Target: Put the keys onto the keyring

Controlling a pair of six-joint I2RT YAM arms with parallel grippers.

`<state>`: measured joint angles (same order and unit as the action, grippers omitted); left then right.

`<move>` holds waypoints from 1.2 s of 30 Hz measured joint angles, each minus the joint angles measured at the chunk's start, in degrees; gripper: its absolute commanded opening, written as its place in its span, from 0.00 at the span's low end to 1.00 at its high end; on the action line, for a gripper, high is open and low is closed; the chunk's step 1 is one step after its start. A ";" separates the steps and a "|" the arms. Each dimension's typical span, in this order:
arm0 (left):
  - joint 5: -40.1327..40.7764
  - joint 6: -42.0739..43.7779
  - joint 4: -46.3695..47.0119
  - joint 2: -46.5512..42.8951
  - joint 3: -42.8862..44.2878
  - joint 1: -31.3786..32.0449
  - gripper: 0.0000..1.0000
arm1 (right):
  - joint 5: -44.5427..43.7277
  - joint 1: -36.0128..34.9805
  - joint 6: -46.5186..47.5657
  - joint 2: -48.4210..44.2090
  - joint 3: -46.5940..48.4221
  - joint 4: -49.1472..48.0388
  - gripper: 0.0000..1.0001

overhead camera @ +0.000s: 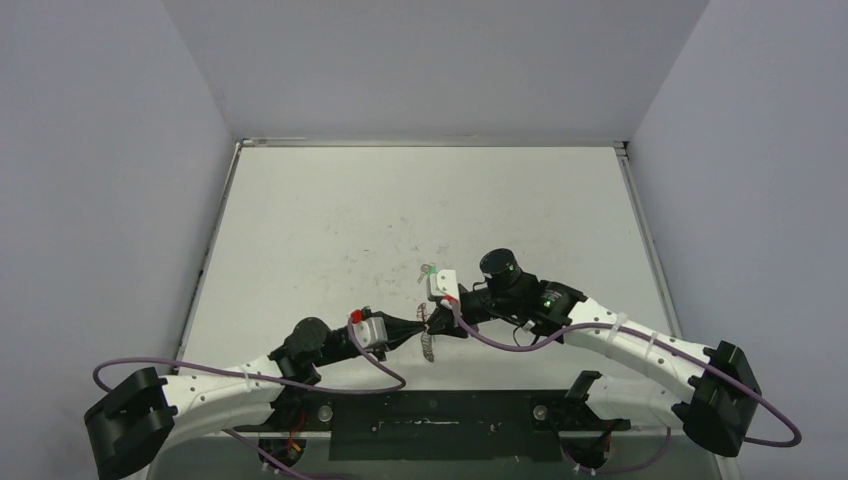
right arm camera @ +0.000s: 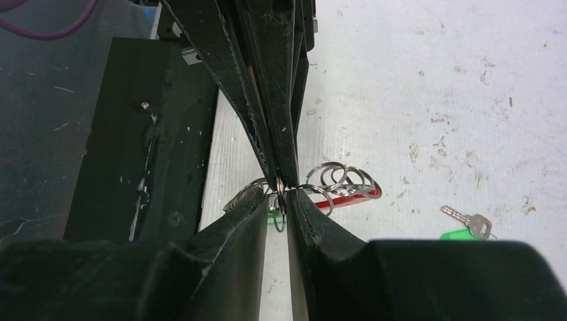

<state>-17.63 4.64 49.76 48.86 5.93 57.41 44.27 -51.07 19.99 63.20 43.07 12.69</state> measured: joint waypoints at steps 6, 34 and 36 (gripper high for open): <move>-0.22 -0.09 -0.11 -0.37 0.00 0.02 0.00 | -0.59 -0.02 0.83 0.28 0.48 0.55 0.00; 3.15 3.13 -17.84 -11.61 0.13 0.02 0.29 | -17.55 -5.84 2.38 17.14 24.28 34.14 0.00; 2.38 3.39 -18.29 -10.29 0.61 0.04 0.28 | -17.97 -6.19 2.29 18.69 25.97 35.82 0.00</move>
<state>-15.25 8.03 31.46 38.57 6.55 57.45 26.30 -57.25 22.28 81.89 69.04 48.51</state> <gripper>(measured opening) 0.300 0.041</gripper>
